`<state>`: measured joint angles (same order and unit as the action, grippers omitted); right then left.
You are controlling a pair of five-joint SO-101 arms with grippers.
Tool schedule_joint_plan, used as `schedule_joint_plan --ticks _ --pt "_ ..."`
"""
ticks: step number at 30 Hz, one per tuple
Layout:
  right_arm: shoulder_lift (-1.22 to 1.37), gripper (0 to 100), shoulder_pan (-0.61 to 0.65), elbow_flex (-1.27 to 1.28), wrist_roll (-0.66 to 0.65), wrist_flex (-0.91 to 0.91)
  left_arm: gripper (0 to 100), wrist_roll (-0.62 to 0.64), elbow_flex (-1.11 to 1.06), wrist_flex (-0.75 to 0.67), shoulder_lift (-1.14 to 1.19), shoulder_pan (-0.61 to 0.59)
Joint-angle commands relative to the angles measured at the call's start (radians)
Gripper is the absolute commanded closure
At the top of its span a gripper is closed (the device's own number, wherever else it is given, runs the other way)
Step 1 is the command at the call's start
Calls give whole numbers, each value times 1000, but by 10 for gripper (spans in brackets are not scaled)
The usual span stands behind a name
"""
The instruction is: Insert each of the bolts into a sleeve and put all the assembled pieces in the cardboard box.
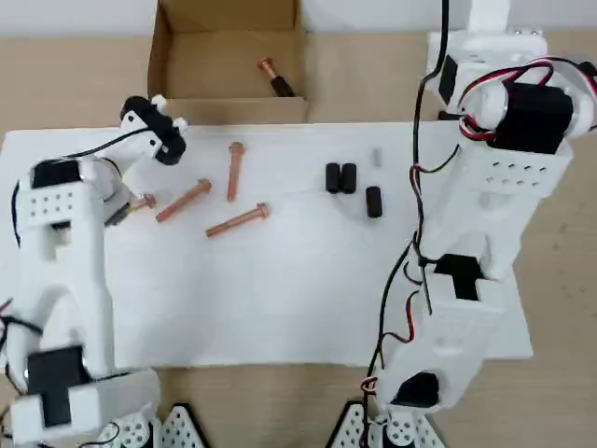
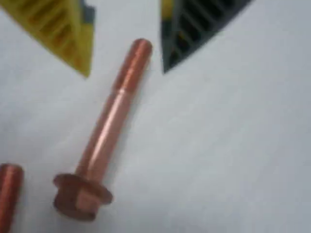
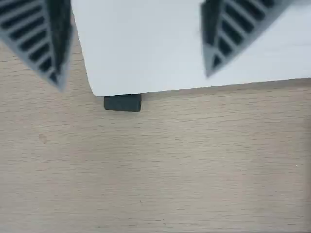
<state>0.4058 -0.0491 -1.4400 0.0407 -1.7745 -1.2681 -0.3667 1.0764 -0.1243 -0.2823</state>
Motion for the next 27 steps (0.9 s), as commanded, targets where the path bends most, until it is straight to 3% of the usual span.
schedule_joint_plan --ticks 1,8,15,27 --pt "-41 774 5 4 -6 -14 897 -31 157 9 82 -18" --pt "-41 774 5 4 -6 -14 897 -91 264 127 174 15" --pt "-41 774 5 4 -6 -14 897 -173 272 129 254 14" --pt "-41 774 10 4 -6 -14 897 -141 446 133 421 25"
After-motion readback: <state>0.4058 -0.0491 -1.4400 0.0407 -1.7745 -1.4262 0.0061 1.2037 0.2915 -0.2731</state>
